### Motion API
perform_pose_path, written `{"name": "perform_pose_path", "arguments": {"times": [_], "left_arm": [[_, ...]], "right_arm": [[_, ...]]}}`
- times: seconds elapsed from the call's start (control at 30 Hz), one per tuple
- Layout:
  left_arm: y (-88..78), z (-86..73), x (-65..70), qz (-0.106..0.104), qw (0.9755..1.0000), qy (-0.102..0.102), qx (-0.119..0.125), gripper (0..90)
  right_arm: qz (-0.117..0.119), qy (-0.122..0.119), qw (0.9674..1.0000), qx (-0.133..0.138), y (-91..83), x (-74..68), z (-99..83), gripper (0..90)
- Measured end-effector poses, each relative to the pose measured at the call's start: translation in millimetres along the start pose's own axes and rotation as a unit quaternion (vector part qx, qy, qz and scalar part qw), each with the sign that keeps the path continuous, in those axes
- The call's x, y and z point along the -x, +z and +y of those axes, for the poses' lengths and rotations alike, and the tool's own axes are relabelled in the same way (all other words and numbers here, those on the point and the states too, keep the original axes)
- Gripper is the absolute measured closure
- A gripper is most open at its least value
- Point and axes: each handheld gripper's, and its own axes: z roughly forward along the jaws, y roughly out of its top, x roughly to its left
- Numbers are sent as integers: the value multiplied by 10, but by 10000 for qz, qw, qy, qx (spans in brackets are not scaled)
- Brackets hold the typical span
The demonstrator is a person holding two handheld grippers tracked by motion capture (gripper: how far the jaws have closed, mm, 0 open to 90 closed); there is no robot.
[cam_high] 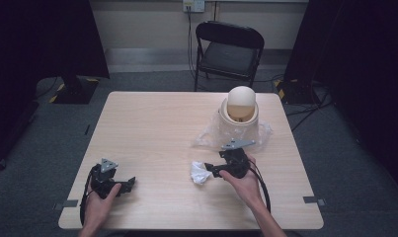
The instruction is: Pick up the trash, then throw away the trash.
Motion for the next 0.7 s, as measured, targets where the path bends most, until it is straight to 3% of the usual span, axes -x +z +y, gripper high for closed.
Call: {"name": "perform_pose_path", "arguments": {"times": [0.23, 0.43, 0.53, 0.7], "left_arm": [[0, 1, 0, -3, 10000, -4, -3, 3], [3, 2, -4, -33, 10000, 4, -8, 0], [3, 2, -4, -33, 10000, 6, -10, 0], [3, 3, -4, -32, 10000, 10, -9, 0]], "right_arm": [[215, -105, 9997, -42, 108, -101, -12, 385], [427, -365, 9982, -200, 321, -236, -50, 522], [472, -394, 9980, -162, 348, -260, -55, 513], [619, -570, 9962, -214, 376, -328, -88, 387]]}}
